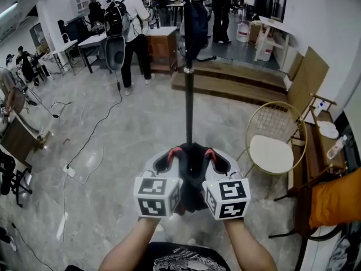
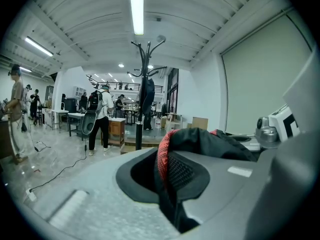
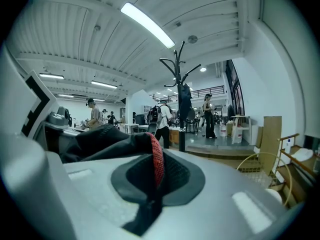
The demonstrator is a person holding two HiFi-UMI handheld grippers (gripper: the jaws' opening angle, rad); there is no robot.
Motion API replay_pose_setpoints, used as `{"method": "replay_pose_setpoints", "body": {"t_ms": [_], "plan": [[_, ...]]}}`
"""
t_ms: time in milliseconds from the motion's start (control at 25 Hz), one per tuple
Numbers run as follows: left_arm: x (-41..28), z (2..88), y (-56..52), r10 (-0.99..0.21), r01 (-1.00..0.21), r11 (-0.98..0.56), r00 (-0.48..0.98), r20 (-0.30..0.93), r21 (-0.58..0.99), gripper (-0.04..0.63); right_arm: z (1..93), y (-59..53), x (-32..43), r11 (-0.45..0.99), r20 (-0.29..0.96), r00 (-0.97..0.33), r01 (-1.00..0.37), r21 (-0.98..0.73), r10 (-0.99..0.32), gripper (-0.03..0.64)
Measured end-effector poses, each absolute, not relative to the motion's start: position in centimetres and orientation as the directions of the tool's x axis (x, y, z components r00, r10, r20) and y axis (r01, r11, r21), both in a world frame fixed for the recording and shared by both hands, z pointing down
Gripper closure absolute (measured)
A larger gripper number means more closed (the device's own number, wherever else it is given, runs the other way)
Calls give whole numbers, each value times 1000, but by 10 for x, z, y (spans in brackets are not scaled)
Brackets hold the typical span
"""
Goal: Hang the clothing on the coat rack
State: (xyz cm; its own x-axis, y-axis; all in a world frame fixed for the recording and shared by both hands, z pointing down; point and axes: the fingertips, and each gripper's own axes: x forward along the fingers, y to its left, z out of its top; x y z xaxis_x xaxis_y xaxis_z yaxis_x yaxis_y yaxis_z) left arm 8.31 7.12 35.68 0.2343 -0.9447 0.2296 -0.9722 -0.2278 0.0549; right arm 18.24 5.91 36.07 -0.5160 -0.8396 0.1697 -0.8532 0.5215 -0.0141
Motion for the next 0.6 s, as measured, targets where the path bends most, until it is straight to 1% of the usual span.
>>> {"method": "replay_pose_setpoints", "body": {"t_ms": [320, 600], "plan": [[70, 358, 31, -938, -962, -263, 273, 214, 77, 572, 362, 27, 172, 487, 176, -477, -873, 16, -861, 599], [35, 364, -13, -921, -947, -309, 322, 221, 93, 572, 367, -13, 139, 441, 197, -430, -897, 14, -881, 598]]}}
